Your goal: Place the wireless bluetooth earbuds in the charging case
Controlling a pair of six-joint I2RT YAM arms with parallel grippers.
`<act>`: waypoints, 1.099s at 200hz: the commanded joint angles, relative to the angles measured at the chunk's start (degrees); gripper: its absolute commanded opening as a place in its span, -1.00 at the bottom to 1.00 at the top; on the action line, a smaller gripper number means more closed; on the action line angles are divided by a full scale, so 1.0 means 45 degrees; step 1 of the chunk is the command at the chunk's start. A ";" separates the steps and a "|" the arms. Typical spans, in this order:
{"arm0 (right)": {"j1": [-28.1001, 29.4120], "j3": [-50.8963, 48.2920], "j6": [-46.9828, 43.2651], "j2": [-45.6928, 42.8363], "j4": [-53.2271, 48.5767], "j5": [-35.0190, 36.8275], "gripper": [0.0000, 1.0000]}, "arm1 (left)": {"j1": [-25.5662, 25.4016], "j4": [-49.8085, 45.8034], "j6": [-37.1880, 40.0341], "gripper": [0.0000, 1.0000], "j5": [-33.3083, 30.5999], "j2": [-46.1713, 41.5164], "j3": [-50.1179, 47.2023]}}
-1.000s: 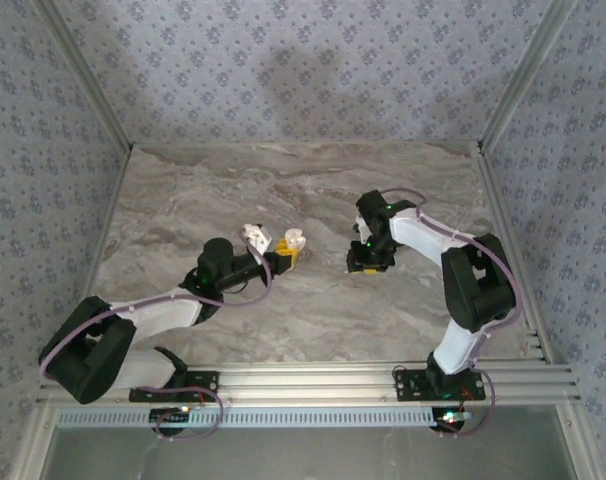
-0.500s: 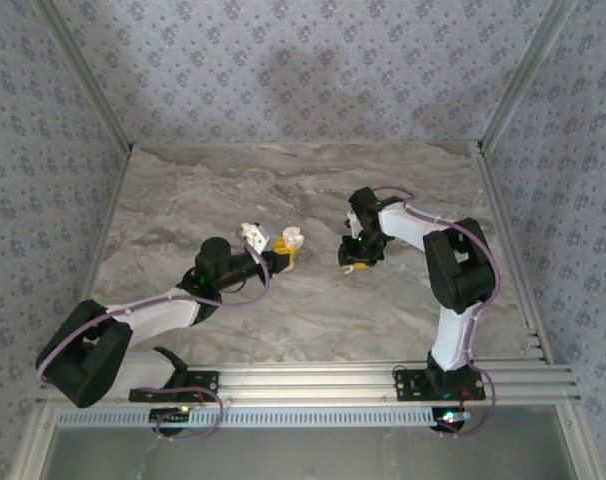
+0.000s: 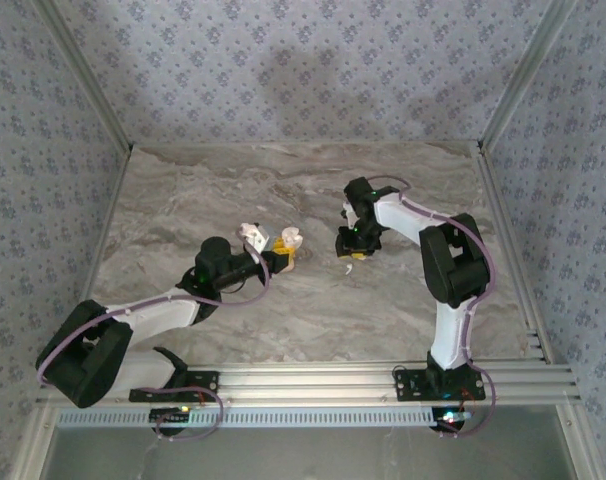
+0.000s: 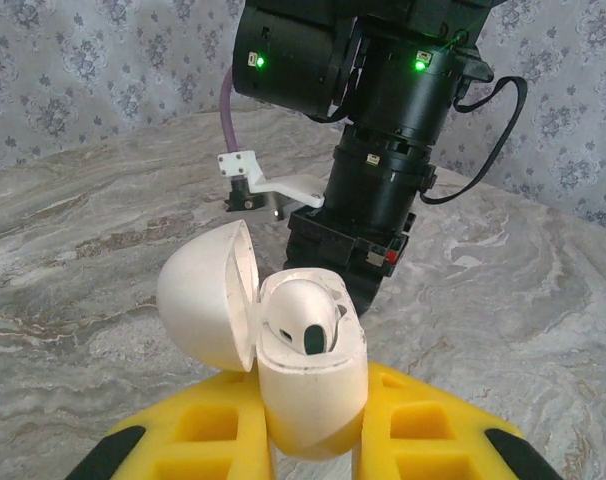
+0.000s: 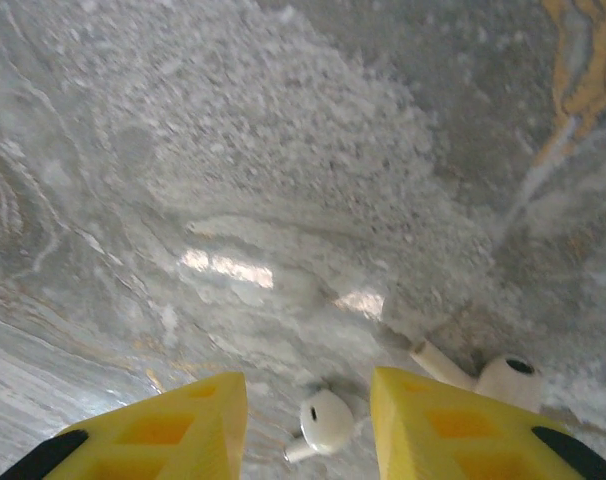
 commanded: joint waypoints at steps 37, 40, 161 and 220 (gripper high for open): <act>0.0306 -0.0082 0.0599 -0.0191 -0.0914 0.0573 -0.22 | 0.0091 0.0061 0.0269 -0.76 -0.0008 -0.0389 -0.0028; 0.0319 -0.0063 0.0589 -0.0132 -0.0910 0.0586 -0.22 | 0.0092 0.0037 0.0293 -0.76 -0.0008 -0.0407 -0.0016; 0.0639 -0.0008 0.0442 0.0641 -0.0844 0.1287 -0.41 | 0.0110 -0.0084 0.0344 -0.76 -0.0029 -0.0508 -0.0028; 0.0776 0.0056 0.0425 0.0779 -0.0857 0.1798 -0.43 | 0.0109 -0.0184 0.0434 -0.75 -0.0008 -0.0557 0.0011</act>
